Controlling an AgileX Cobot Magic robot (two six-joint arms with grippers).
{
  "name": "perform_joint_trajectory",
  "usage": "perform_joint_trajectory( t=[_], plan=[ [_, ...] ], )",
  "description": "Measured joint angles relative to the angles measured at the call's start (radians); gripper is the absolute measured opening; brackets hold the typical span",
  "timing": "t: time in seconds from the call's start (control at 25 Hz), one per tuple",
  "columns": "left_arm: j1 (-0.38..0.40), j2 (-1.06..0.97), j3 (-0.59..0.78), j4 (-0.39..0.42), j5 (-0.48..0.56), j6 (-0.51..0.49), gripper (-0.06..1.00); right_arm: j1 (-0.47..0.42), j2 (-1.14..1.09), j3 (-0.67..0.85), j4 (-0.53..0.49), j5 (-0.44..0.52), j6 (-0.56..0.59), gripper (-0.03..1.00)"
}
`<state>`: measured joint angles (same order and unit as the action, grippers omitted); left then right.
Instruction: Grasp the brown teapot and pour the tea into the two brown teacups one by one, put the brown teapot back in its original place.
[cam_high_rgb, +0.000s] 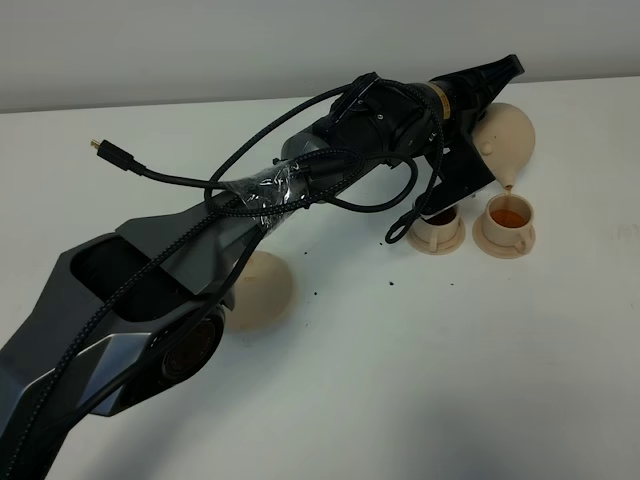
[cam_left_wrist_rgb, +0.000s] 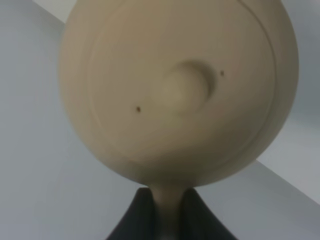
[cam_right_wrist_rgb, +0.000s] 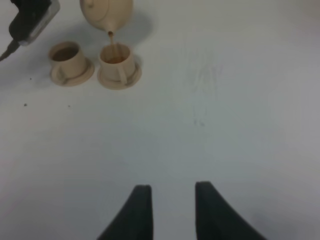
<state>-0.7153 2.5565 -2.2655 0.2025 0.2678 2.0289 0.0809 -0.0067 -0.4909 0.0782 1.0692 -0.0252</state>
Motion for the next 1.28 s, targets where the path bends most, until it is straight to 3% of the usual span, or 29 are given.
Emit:
perform_joint_trajectory(
  t=[1.28],
  plan=[
    [-0.005,0.0,0.0,0.0,-0.01,0.001,0.15,0.0,0.0,0.0,0.0,0.0,0.0,0.24]
  ],
)
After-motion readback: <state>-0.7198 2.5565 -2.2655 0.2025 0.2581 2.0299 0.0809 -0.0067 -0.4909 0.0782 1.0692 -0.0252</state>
